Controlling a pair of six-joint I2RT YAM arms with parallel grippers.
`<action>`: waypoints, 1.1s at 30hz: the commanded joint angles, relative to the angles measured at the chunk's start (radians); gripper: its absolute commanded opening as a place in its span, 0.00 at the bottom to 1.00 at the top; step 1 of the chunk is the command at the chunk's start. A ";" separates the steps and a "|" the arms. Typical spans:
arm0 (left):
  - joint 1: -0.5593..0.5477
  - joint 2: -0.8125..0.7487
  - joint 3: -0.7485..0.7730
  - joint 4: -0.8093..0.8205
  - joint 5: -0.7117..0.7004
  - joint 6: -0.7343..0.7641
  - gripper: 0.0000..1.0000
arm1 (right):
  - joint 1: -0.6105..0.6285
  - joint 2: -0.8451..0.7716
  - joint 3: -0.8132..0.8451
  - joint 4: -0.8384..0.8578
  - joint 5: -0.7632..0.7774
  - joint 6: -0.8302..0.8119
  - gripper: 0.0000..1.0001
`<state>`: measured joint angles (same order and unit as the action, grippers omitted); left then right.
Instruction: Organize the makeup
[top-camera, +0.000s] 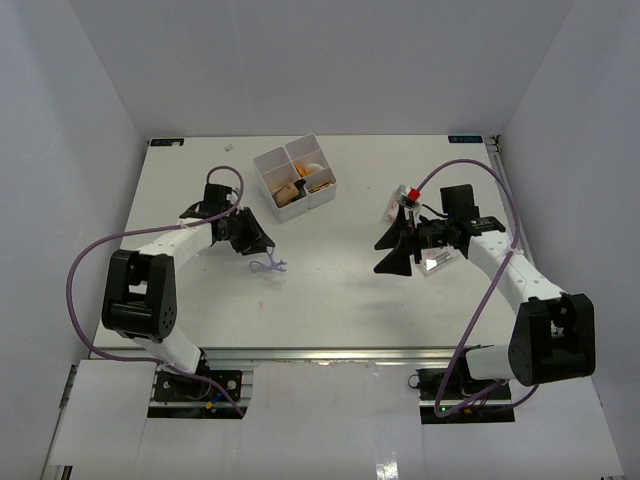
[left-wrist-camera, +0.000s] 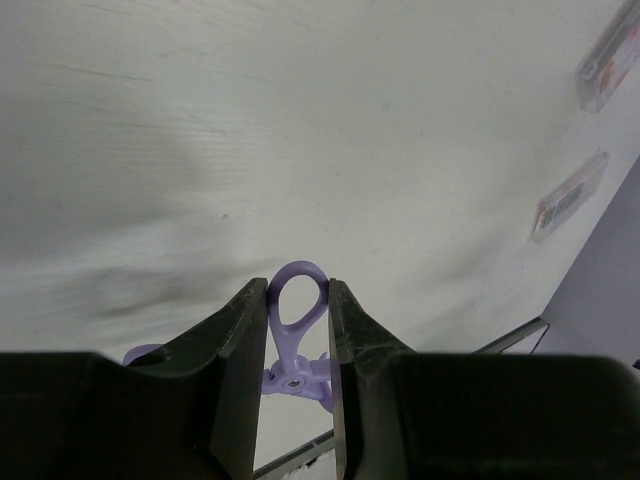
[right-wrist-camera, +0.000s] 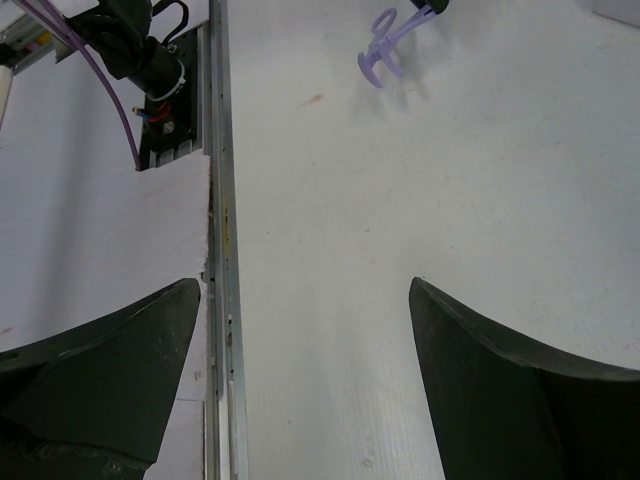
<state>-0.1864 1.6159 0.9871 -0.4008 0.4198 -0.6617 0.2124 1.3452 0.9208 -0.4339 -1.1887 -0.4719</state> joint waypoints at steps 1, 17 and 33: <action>-0.076 -0.098 0.026 0.062 0.020 -0.056 0.33 | 0.048 0.054 0.013 0.093 0.011 0.136 0.91; -0.320 -0.118 0.091 0.118 -0.045 -0.109 0.33 | 0.138 0.349 0.329 0.035 0.004 0.286 0.91; -0.408 -0.082 0.146 0.141 -0.089 -0.137 0.33 | 0.236 0.455 0.390 0.044 0.130 0.346 0.81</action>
<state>-0.5746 1.5321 1.0853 -0.2902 0.3519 -0.7801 0.4397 1.7809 1.2655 -0.3938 -1.0773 -0.1785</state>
